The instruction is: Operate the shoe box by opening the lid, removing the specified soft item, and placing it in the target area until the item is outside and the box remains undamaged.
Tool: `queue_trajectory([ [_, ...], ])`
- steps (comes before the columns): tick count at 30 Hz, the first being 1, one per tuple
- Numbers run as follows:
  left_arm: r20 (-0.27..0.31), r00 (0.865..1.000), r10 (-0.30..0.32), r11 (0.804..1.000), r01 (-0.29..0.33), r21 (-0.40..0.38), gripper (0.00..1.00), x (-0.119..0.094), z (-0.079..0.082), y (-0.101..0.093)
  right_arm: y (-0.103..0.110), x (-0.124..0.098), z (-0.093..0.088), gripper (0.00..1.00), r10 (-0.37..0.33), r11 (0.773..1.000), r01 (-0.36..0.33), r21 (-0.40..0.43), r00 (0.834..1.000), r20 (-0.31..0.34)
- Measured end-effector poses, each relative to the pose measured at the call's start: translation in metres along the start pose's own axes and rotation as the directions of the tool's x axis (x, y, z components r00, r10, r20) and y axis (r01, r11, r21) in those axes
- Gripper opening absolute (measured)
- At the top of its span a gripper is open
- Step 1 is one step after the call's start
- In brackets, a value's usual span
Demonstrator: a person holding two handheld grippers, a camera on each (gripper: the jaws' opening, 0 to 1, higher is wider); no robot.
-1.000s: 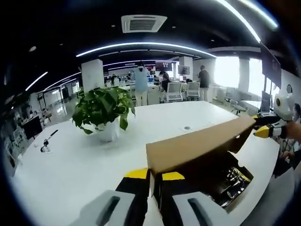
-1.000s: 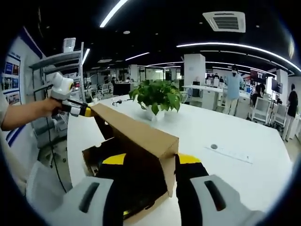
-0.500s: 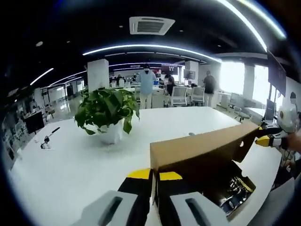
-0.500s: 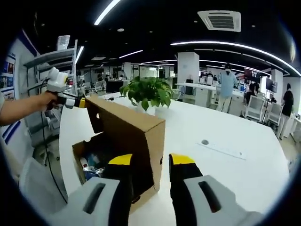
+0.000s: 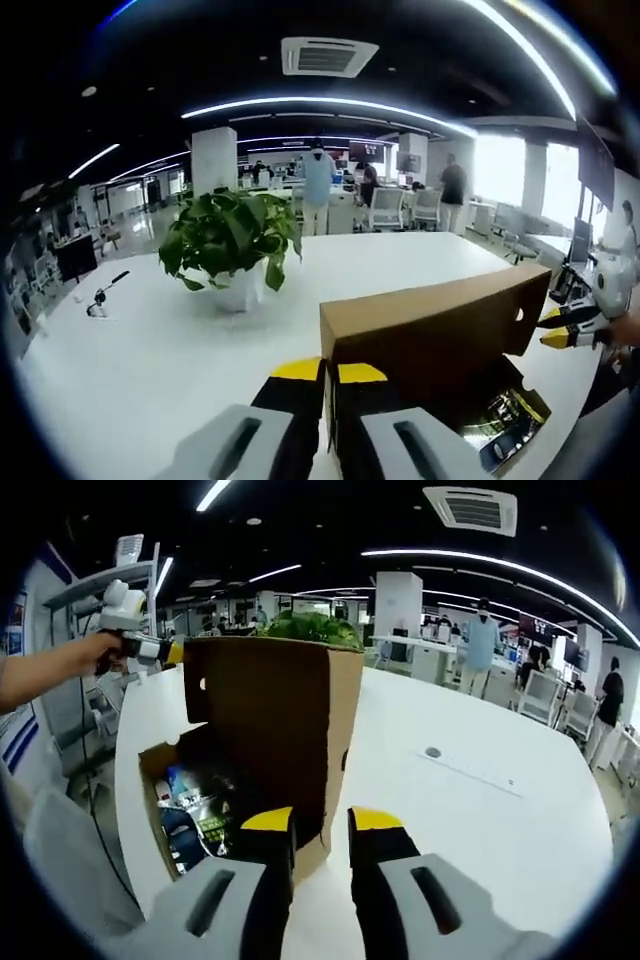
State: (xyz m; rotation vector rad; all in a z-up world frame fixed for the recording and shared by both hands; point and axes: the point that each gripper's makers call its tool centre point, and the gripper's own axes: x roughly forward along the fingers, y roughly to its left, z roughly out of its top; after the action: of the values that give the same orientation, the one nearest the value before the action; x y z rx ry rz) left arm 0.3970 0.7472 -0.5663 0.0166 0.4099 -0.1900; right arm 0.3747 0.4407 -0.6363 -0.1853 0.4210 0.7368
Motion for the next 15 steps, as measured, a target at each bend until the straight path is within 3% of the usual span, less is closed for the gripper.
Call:
queue_trajectory([
  [7,0.004,1.0,0.012,1.0,-0.012,-0.007,0.02,0.011,0.003,0.004,-0.003,0.015,-0.015,0.12,-0.01,1.0,0.009,-0.022,0.999,-0.046],
  [15,0.003,1.0,0.024,1.0,-0.024,-0.019,0.02,0.021,0.007,0.005,-0.008,0.028,-0.013,0.09,-0.025,0.999,0.024,-0.028,0.999,-0.047],
])
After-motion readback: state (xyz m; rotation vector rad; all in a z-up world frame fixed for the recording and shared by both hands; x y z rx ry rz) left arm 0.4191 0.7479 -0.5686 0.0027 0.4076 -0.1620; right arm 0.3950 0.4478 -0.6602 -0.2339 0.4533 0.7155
